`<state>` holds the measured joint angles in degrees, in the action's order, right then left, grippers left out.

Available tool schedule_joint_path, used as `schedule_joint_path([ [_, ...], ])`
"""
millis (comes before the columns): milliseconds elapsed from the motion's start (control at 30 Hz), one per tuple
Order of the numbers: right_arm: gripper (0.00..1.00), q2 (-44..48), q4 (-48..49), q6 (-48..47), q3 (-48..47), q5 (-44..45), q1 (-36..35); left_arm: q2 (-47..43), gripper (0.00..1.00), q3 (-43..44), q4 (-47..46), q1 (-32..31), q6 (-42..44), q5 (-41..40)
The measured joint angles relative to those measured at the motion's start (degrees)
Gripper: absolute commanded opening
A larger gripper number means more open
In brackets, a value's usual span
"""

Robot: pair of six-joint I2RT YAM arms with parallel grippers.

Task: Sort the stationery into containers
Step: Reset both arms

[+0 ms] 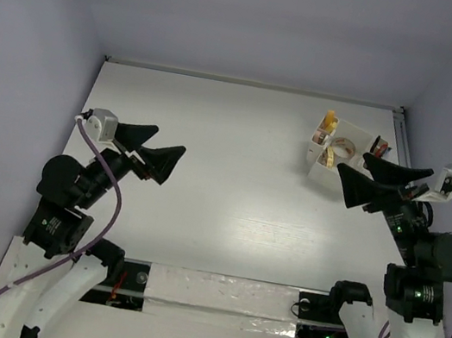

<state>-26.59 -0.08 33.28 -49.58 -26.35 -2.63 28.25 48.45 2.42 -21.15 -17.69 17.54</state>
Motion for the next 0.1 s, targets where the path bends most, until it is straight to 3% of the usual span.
schedule_joint_path([
  [100, 1.00, 1.01, -0.46, -1.16, -0.48, 0.24, 0.00, -0.39, 0.99, -0.11, -0.52, 0.00, -0.94, -0.90],
])
